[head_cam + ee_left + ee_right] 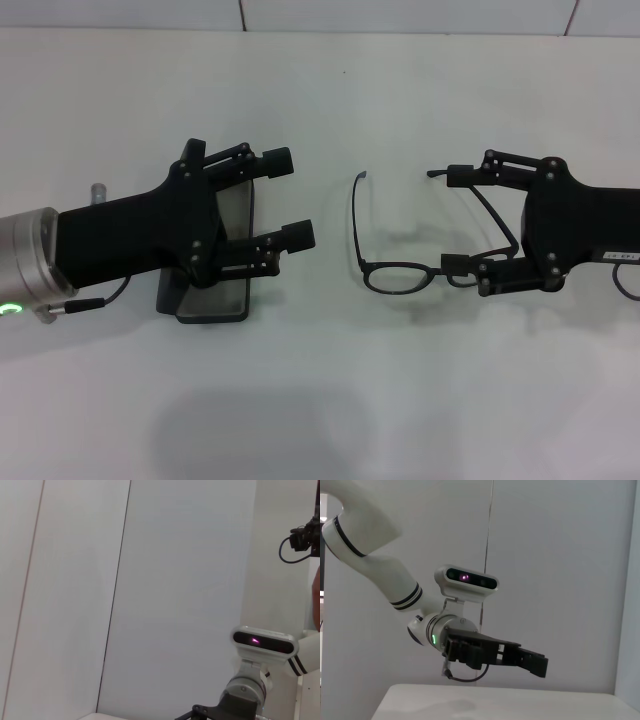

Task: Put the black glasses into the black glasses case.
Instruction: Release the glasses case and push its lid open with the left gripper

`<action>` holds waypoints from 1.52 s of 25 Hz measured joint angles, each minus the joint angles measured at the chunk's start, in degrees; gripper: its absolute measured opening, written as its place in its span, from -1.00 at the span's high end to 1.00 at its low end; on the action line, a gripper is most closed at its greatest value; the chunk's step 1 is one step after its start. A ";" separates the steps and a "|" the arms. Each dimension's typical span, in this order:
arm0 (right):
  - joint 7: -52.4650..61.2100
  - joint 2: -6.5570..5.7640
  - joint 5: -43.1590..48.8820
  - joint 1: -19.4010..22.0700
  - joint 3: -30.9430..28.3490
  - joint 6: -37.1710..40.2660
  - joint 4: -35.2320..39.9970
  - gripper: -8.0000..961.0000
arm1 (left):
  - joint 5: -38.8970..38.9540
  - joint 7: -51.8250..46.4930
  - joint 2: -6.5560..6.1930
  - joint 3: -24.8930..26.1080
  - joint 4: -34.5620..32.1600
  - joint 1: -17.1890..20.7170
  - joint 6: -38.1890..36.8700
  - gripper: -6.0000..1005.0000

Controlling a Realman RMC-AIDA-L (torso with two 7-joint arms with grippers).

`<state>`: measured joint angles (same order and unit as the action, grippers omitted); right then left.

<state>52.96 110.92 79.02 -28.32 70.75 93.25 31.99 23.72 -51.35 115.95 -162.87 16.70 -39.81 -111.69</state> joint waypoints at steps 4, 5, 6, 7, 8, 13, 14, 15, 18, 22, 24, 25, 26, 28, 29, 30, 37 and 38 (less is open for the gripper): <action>-0.06 0.08 0.00 -0.09 0.00 0.00 0.00 -0.81 | 0.00 0.04 0.00 0.00 0.00 -0.04 0.34 -0.71; -0.13 0.10 0.00 -0.07 0.00 -0.02 0.00 -0.81 | 0.00 0.04 0.00 0.00 0.00 -0.06 0.67 -0.71; -0.24 0.13 0.00 -0.05 0.00 -0.04 0.00 -0.81 | 0.00 0.04 0.00 0.00 0.00 -0.06 0.67 -0.71; -0.37 0.14 0.00 -0.04 0.00 -0.05 0.00 -0.81 | 0.00 0.04 0.00 0.00 -0.01 -0.07 0.85 -0.71; -0.65 0.17 0.00 -0.03 0.00 -0.06 0.00 -0.81 | 0.00 0.04 0.01 0.00 -0.01 -0.08 1.11 -0.71; -1.78 0.50 -0.01 -0.04 0.05 -0.24 0.00 -0.81 | 0.66 -0.64 0.08 0.13 0.02 -0.10 1.73 -0.71; -1.80 0.53 -0.01 -0.06 0.03 -0.36 0.00 -0.81 | 1.37 -1.47 0.03 0.14 0.28 -0.17 1.97 -0.71; -1.81 0.53 -0.01 -0.06 0.03 -0.41 0.00 -0.81 | 1.86 -2.76 -0.02 0.12 0.84 -0.34 2.16 -0.71; -1.87 0.43 -0.01 0.00 0.00 -0.49 0.00 -0.81 | 2.57 -10.07 -0.27 0.01 6.00 -2.52 2.54 -0.71; -1.89 0.15 -0.01 0.30 -0.48 -0.52 0.00 -0.81 | -1.87 -23.80 0.63 -0.04 18.33 -7.84 2.65 -0.71; -1.88 0.08 -0.01 0.51 -1.04 -0.53 0.00 -0.81 | -6.11 -30.47 1.71 -0.06 25.74 -10.62 2.64 -0.71; -1.87 0.05 -0.01 0.63 -1.30 -0.53 0.00 -0.81 | -8.66 -34.15 2.53 -0.09 30.48 -12.19 2.63 -0.71; -1.87 0.02 -0.01 0.75 -1.49 -0.54 0.00 -0.81 | -9.75 -35.68 2.89 -0.10 32.62 -12.83 2.63 -0.71; -1.92 0.00 -0.01 0.94 -1.67 -0.59 0.00 -0.81 | -12.46 -39.52 3.83 -0.14 37.48 -14.12 2.64 -0.70; -2.03 0.00 -0.01 0.99 -1.67 -0.64 0.00 -0.81 | -13.62 -40.97 3.96 -0.14 38.50 -14.38 2.78 -0.70; -2.12 0.01 -0.01 1.00 -1.67 -0.67 0.00 -0.81 | -13.92 -41.26 3.98 -0.15 38.53 -14.39 2.84 -0.70; -2.27 0.03 -0.01 0.94 -1.67 -1.08 0.00 -0.81 | -17.04 -43.01 4.10 -0.17 36.54 -13.75 8.23 -0.69; -2.27 0.02 0.00 0.92 -1.67 -1.18 0.00 -0.81 | -17.57 -43.20 4.08 -0.18 35.54 -13.70 9.33 -0.69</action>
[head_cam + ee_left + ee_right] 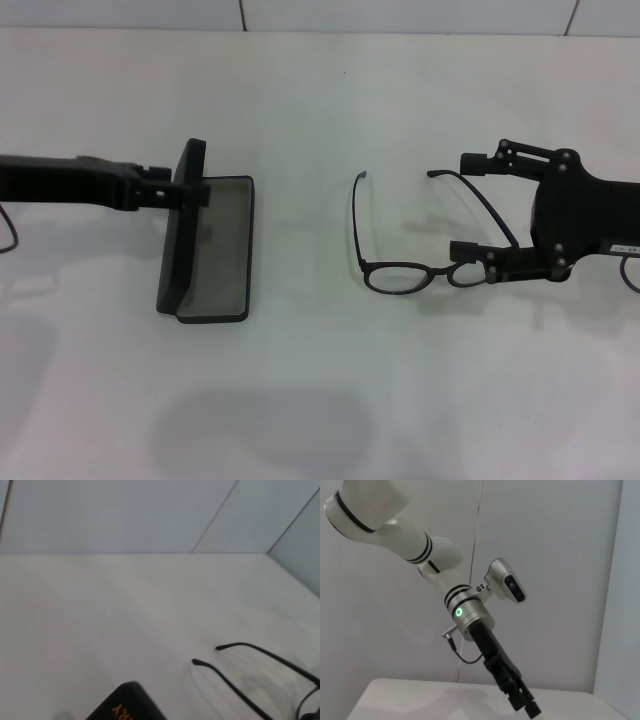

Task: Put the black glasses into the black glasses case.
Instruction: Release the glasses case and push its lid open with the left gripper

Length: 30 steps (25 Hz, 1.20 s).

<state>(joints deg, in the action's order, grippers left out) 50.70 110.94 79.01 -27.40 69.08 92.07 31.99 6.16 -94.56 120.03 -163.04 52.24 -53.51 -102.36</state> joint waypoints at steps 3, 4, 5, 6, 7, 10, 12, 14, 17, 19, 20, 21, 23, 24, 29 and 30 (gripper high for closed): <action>0.00 0.16 0.20 -0.19 0.00 -0.74 0.00 -0.81 | -1.85 -0.14 -0.15 0.00 -2.26 -0.06 3.19 -0.69; 0.00 0.27 0.34 -0.22 0.00 -0.88 0.00 -0.81 | -2.77 -0.14 -0.16 0.00 -2.93 -0.18 4.27 -0.69; 0.00 0.35 0.46 -0.29 0.00 -0.98 0.00 -0.81 | -3.67 -0.14 -0.16 0.00 -3.58 -0.35 5.37 -0.69; 0.00 0.41 0.64 -0.35 0.00 -1.10 0.00 -0.81 | -4.28 -0.22 -0.15 0.00 -4.17 -0.49 6.27 -0.69; 0.00 0.45 0.77 -0.42 0.00 -1.22 0.00 -0.81 | -4.28 -0.22 -0.15 0.00 -4.17 -0.49 6.27 -0.69; 0.00 0.51 0.88 -0.49 0.00 -1.62 0.36 -0.81 | -5.53 -0.39 -0.13 0.00 -5.37 -1.27 8.99 -0.67; 0.01 0.51 0.89 -0.48 0.00 -1.77 0.57 -0.81 | -5.72 -0.49 -0.11 0.00 -5.70 -1.51 9.86 -0.65; 0.01 0.51 0.89 -0.43 0.00 -1.89 0.60 -0.81 | -5.93 -0.58 -0.17 0.01 -6.17 -1.75 10.39 -0.63; 0.01 0.48 0.89 -0.33 0.00 -2.04 0.68 -0.81 | -6.38 -0.87 -0.30 0.01 -6.34 -2.23 10.80 -0.50; 0.01 0.46 0.89 -0.32 0.00 -2.20 0.70 -0.81 | -6.85 -2.00 -0.36 0.01 -6.36 -2.66 11.52 -0.41; 0.01 0.44 0.89 -0.31 0.00 -2.24 0.73 -0.81 | -7.20 -2.82 -0.40 0.01 -6.37 -2.89 11.93 -0.37; 0.01 0.42 0.89 -0.30 0.00 -2.26 0.75 -0.81 | -7.48 -3.68 -0.48 0.01 -6.36 -3.15 12.31 -0.33; -0.13 0.37 0.89 -0.24 0.00 -2.27 0.79 -0.81 | -7.88 -4.78 -0.60 0.01 -6.36 -3.53 12.78 -0.25; -0.39 0.35 0.89 -0.19 0.00 -2.27 0.82 -0.81 | -7.89 -4.86 -0.66 0.01 -6.36 -3.67 12.82 -0.20; -1.64 0.33 0.89 0.12 0.00 -2.27 0.88 -0.81 | -7.96 -4.39 -0.81 0.01 -6.22 -4.32 12.78 0.08; -1.82 0.32 0.88 0.18 0.00 -2.27 0.88 -0.81 | -7.98 -4.06 -0.81 0.01 -6.25 -4.38 12.79 0.14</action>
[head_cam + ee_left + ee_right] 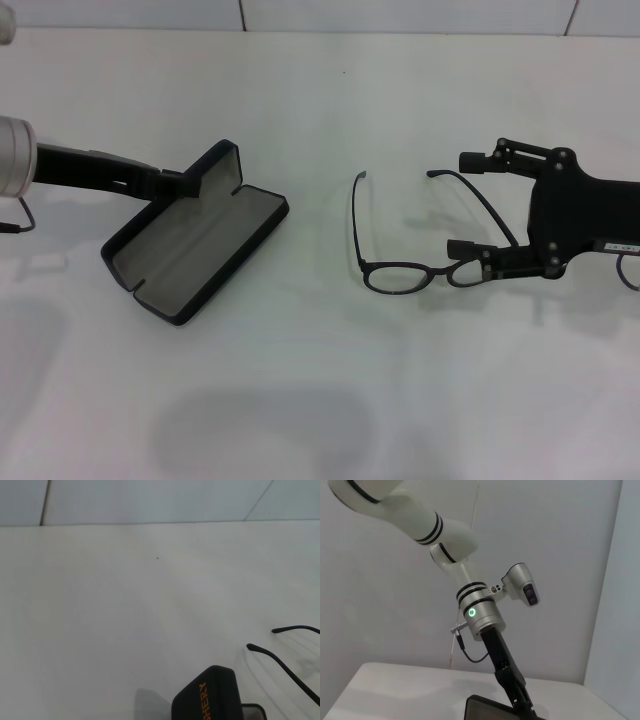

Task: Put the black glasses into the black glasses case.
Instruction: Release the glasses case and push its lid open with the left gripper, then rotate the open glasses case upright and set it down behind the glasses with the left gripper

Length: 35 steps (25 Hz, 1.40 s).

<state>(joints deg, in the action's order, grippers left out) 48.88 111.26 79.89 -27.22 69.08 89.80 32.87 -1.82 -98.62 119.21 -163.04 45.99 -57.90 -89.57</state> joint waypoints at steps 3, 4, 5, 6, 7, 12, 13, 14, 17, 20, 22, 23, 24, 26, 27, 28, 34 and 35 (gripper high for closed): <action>-0.39 -0.01 0.00 0.19 0.00 0.00 0.00 -0.81 | -0.05 0.65 -0.01 0.00 -0.02 -0.25 0.02 0.28; -0.46 -0.03 0.00 0.23 0.00 0.00 0.00 -0.81 | -0.05 0.72 -0.02 0.00 -0.02 -0.43 0.02 0.33; -0.49 -0.05 0.00 0.24 0.00 0.00 0.00 -0.81 | -0.03 0.83 -0.03 0.00 -0.02 -0.59 0.03 0.37; -0.49 -0.07 -0.01 0.25 0.00 0.00 0.00 -0.81 | 0.12 1.11 -0.03 0.00 -0.03 -0.79 0.03 0.42; -0.50 -0.08 -0.01 0.27 0.00 0.00 0.00 -0.81 | 0.38 1.44 -0.03 0.00 -0.02 -1.00 0.04 0.45; -1.15 0.09 -0.01 0.73 0.00 0.02 -0.28 -0.81 | 2.94 6.35 -0.05 0.00 -0.06 -3.05 0.13 0.56; -1.20 0.14 0.01 0.88 0.00 0.02 -0.25 -0.81 | 2.94 8.23 -0.08 0.00 -0.11 -4.17 0.16 0.56; -1.22 0.22 0.04 1.03 0.00 0.02 -0.22 -0.81 | 2.96 10.12 -0.09 0.00 -0.26 -5.17 0.40 0.56; -1.84 0.54 0.10 1.38 0.03 0.03 -0.53 -0.81 | 2.41 14.53 -0.02 -0.02 -2.10 -8.40 3.71 0.56; -3.48 1.12 0.12 2.38 0.03 0.03 -0.78 -0.81 | 0.29 18.21 -0.10 -0.08 -6.66 -11.28 10.29 0.56; -4.35 1.42 0.13 3.16 0.02 0.03 -0.79 -0.81 | -2.36 22.26 -0.14 -0.09 -10.39 -13.32 14.33 0.56; -4.60 1.61 0.14 3.54 0.02 0.04 -0.79 -0.81 | -3.55 23.74 -0.08 -0.10 -11.67 -14.15 15.61 0.56; -4.67 1.77 0.14 3.80 0.02 0.06 -0.79 -0.81 | -5.01 25.07 0.07 -0.10 -13.05 -15.22 16.72 0.56; -4.69 1.96 0.16 4.11 0.00 0.06 -0.90 -0.81 | -7.29 27.14 0.33 -0.10 -15.61 -16.85 18.68 0.56; -4.70 2.06 0.16 4.24 0.00 0.06 -0.95 -0.81 | -8.11 28.02 0.38 -0.10 -17.24 -17.50 20.08 0.56; -4.72 2.17 0.16 4.51 0.00 0.05 -0.97 -0.81 | -8.64 28.74 0.43 -0.10 -19.26 -18.04 21.69 0.56; -4.90 2.45 0.18 6.06 0.00 0.02 -0.81 -0.81 | -10.72 31.68 0.51 -0.04 -26.12 -19.71 25.77 0.57; -4.91 2.46 0.15 6.18 0.00 0.02 -0.82 -0.81 | -10.97 31.87 0.55 -0.03 -26.42 -19.79 25.78 0.57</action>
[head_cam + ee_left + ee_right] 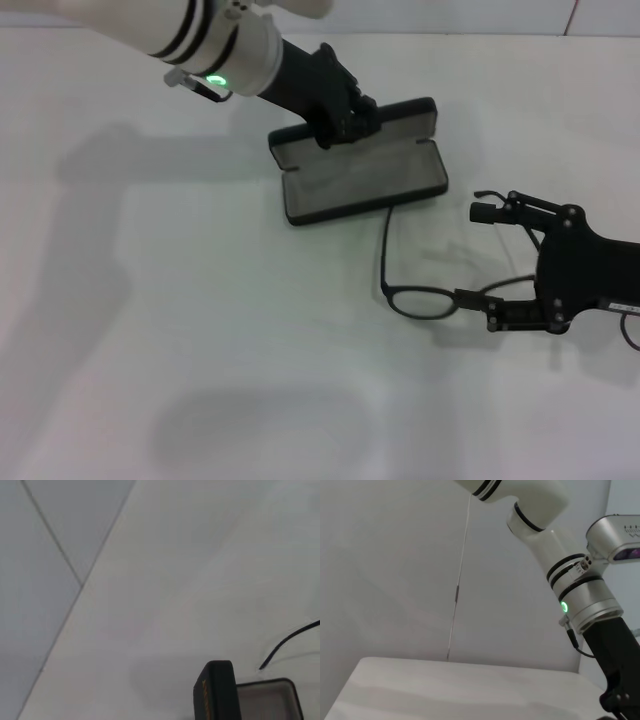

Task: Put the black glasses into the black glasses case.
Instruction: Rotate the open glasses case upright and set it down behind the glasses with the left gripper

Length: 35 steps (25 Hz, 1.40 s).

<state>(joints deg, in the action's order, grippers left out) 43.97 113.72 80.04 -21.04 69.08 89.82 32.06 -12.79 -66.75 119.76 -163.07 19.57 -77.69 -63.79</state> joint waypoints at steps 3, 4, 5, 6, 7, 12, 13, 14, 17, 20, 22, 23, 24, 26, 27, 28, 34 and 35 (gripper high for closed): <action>-0.02 0.01 -0.09 0.15 0.00 0.00 -0.04 -0.81 | -0.39 0.19 0.06 0.02 -0.53 -0.14 -0.15 0.57; -0.01 0.01 -0.09 0.17 0.00 0.00 -0.04 -0.81 | -0.15 0.19 0.05 0.03 -0.55 -0.16 -0.25 0.57; -0.02 0.00 -0.09 0.19 0.00 0.00 -0.04 -0.81 | 0.54 0.21 0.06 0.03 -0.57 -0.18 -0.32 0.57; -0.02 -0.05 -0.08 0.21 0.00 0.03 -0.04 -0.81 | 1.21 0.25 0.05 0.03 -0.58 -0.21 -0.34 0.57; -0.03 -0.20 -0.08 0.21 0.00 0.14 -0.05 -0.81 | 2.11 0.33 0.01 0.03 -0.58 -0.27 -0.38 0.57; -0.03 -0.49 -0.13 0.31 0.00 0.36 -0.05 -0.81 | 3.79 0.42 -0.16 0.03 -0.01 -0.47 -0.75 0.57; -0.03 -0.50 -0.15 0.31 0.00 0.39 0.08 -0.81 | 3.57 0.41 -0.16 0.03 0.28 -0.51 -0.78 0.57; -0.03 -0.50 -0.17 0.32 0.00 0.40 0.14 -0.81 | 3.29 0.39 -0.16 0.03 0.62 -0.52 -0.71 0.57; -0.03 -0.52 -0.21 0.31 0.00 0.31 0.23 -0.81 | 2.96 0.43 -0.08 0.03 1.50 -0.56 0.20 0.57; -0.03 -0.52 -0.15 0.27 0.00 0.11 0.25 -0.81 | 2.53 0.53 -0.08 0.03 1.82 -0.52 0.78 0.58; -0.03 -0.52 -0.09 0.20 -0.23 0.06 0.26 -0.81 | 1.55 0.63 -0.07 0.04 2.03 -0.50 0.92 0.57; -0.03 -0.52 -0.05 0.16 -0.39 0.05 0.26 -0.81 | 0.79 0.64 -0.02 0.03 2.05 -0.50 1.11 0.57; -0.03 -0.52 -0.03 0.12 -0.51 0.04 0.25 -0.81 | 0.16 0.64 0.02 0.04 1.97 -0.51 1.39 0.56; -0.03 -0.52 0.00 0.01 -0.69 0.03 0.21 -0.81 | -1.19 0.64 0.08 0.04 1.47 -0.56 2.04 0.56; -0.03 -0.52 0.01 0.00 -0.70 0.02 0.21 -0.81 | -1.97 0.61 0.13 0.03 1.10 -0.64 2.32 0.55; -0.03 -0.53 0.01 0.00 -0.71 0.01 0.21 -0.81 | -2.41 0.55 0.16 0.04 0.83 -0.73 2.47 0.55; -0.03 -0.69 0.03 -0.14 -0.70 0.00 0.16 -0.78 | -3.42 0.23 0.34 0.03 -0.80 -1.04 4.40 0.53; -0.03 -0.69 0.03 -0.16 -0.70 0.00 0.11 -0.78 | -3.50 0.23 0.34 0.03 -1.02 -1.04 4.78 0.52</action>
<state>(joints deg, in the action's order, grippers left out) 43.94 113.03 80.07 -21.21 68.38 89.82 32.16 -16.29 -66.52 120.10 -163.03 18.55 -78.74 -59.01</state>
